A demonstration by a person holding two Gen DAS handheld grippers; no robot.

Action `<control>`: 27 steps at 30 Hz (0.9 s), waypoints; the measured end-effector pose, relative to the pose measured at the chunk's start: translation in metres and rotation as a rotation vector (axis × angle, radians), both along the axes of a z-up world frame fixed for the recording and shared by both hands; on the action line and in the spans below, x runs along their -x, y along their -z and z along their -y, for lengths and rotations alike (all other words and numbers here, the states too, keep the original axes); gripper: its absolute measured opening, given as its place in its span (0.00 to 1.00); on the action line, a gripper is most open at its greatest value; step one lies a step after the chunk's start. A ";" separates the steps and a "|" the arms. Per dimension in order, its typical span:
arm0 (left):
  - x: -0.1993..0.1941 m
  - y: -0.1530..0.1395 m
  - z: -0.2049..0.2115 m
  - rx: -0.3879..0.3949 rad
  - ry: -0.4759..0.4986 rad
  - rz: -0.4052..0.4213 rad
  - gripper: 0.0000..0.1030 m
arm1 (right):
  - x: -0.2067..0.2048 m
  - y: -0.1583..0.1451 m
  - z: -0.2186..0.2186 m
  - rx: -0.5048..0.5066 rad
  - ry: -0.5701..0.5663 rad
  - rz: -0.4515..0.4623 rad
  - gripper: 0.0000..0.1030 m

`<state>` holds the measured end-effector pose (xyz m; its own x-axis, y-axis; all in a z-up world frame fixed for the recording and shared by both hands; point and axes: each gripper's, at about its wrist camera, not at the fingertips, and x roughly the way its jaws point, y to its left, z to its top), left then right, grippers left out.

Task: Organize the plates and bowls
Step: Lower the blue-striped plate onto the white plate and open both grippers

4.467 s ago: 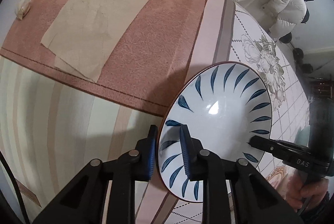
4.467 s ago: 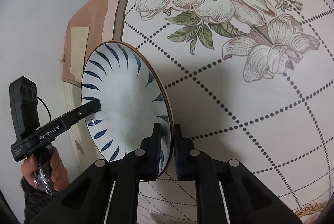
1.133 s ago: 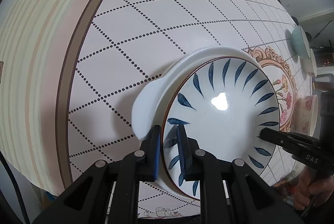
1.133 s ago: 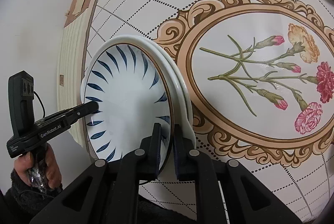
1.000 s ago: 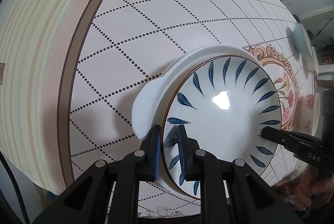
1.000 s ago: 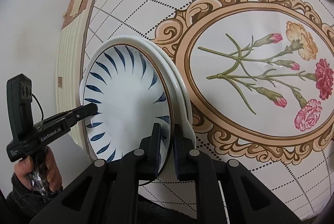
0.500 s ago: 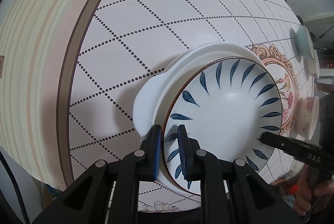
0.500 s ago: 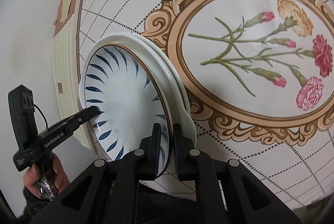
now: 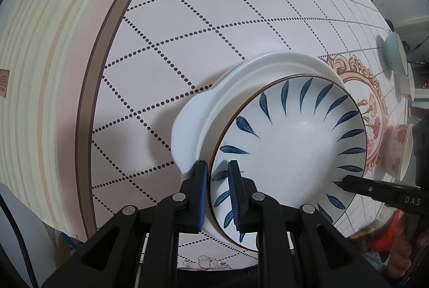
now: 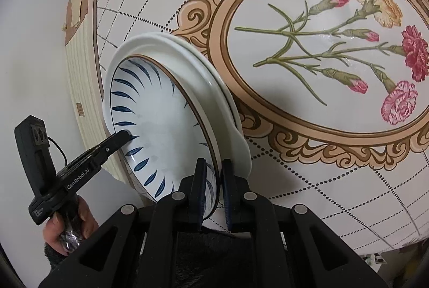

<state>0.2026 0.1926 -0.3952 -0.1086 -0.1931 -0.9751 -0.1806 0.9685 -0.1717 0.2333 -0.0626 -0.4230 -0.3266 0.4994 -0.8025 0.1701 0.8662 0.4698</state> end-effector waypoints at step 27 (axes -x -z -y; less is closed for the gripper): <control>-0.017 0.006 0.046 -0.224 0.108 -0.175 0.14 | -0.024 -0.011 -0.043 0.181 -0.210 -0.048 0.21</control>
<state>0.2198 0.1469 -0.4011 -0.2868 0.0461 -0.9569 -0.0830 0.9939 0.0728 0.2572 -0.0197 -0.4122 -0.4474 0.2665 -0.8537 -0.0038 0.9540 0.2998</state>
